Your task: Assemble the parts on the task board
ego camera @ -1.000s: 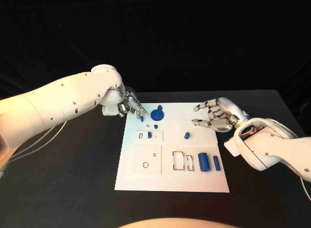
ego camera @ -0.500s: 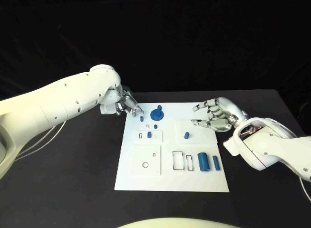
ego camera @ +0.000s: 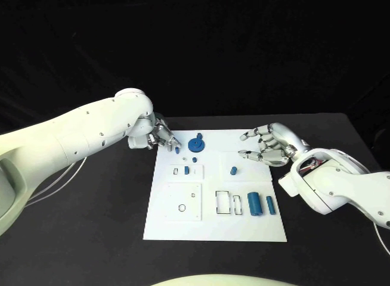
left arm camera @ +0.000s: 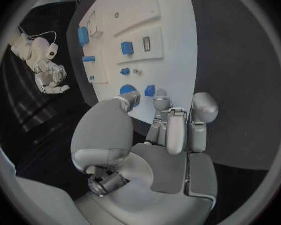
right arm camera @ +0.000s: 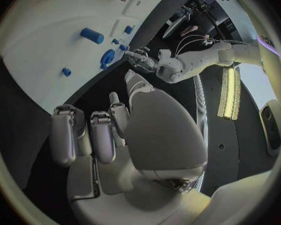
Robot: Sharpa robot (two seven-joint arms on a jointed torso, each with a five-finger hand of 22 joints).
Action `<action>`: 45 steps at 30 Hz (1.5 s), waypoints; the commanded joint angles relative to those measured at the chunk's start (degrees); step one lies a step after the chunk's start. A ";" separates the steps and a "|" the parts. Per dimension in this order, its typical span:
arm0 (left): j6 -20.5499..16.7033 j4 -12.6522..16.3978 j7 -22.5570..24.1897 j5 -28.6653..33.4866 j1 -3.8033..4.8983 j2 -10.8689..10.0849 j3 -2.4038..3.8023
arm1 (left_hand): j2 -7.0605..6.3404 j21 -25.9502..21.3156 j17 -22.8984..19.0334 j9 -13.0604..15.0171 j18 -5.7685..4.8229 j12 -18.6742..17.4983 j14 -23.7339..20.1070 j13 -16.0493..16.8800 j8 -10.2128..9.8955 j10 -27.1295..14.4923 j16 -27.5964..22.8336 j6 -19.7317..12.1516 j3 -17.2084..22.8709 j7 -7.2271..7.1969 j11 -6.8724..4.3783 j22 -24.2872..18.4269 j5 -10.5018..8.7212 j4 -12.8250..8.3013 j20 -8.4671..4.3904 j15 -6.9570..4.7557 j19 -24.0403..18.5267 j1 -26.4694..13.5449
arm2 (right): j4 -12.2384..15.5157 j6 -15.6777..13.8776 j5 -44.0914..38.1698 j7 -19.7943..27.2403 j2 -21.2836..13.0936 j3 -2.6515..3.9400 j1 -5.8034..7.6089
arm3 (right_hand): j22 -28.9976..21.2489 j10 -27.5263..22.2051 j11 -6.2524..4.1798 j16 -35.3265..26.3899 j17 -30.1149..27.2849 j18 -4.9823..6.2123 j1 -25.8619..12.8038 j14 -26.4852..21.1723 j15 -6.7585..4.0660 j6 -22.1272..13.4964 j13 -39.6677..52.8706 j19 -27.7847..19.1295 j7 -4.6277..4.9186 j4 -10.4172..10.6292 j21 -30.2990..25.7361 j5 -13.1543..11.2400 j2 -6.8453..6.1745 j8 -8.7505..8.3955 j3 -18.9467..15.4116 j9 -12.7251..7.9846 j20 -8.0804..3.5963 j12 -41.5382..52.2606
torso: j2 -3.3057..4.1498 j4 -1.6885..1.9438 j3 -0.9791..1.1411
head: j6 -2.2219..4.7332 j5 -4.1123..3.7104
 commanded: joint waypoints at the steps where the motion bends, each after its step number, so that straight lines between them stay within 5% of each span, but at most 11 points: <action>1: -1.41 -0.57 1.59 0.76 -0.17 0.48 -0.09 | 0.03 -0.40 6.11 -0.09 0.60 -0.25 2.79 0.00 -0.24 -0.44 -0.04 -0.02 -0.21 0.31 0.05 -0.11 0.08 0.02 0.32 0.45 -0.21 0.77 | 0.03 0.32 -0.18 0.82 0.14 0.00 -0.06 | 9.14 -0.34 -0.09 -0.25 9.70 1.17 -0.52 4.57 -0.52 -0.18 2.84 1.35 0.05 0.09 -0.35 0.09 -0.18 0.36 0.20 -0.10 -0.39 -0.21 | 0.05 -0.04 0.01 | 0.09 0.04; 27: -0.92 -2.37 2.24 1.02 -0.71 1.89 -0.36 | 0.64 -0.24 6.01 -0.94 0.58 0.07 2.76 0.17 -0.81 -0.02 -0.02 1.31 -0.29 0.06 -0.13 0.17 0.30 -0.25 0.36 0.36 -0.07 2.45 | 0.05 0.27 -0.18 0.88 0.43 0.01 -0.09 | 9.05 -0.41 -0.09 -0.32 9.60 1.20 -0.51 4.54 -0.53 -0.19 2.75 1.29 0.04 0.07 -0.53 0.13 -0.16 0.42 0.26 -0.13 -0.39 -0.30 | -0.04 0.01 0.06 | 0.10 -0.17; 34: -0.77 -2.46 2.10 1.02 -0.75 1.93 -0.39 | 2.57 0.21 6.53 -1.11 0.46 0.85 3.06 1.01 -0.01 1.11 0.32 3.26 2.62 -0.90 -1.04 0.93 0.39 -3.43 -0.22 -0.40 0.44 7.93 | 0.09 0.26 -0.18 0.86 0.39 0.01 -0.09 | 9.05 -0.41 -0.09 -0.32 9.60 1.20 -0.51 4.54 -0.53 -0.19 2.75 1.29 0.04 0.07 -0.53 0.13 -0.16 0.42 0.26 -0.13 -0.39 -0.30 | 0.01 -0.02 0.07 | 0.03 -0.21; 45: -0.85 -2.45 2.13 1.10 -0.76 1.94 -0.41 | 2.52 0.36 6.70 -1.03 0.40 0.89 3.14 1.07 0.30 1.31 0.42 3.44 3.32 -1.04 -1.19 1.21 0.33 -4.26 -0.38 -0.54 0.62 8.84 | 0.16 0.28 -0.18 0.83 0.38 0.01 -0.09 | 9.05 -0.41 -0.09 -0.32 9.60 1.20 -0.51 4.54 -0.53 -0.19 2.75 1.29 0.04 0.07 -0.53 0.13 -0.16 0.42 0.26 -0.13 -0.39 -0.30 | 0.01 0.03 0.04 | -0.01 0.06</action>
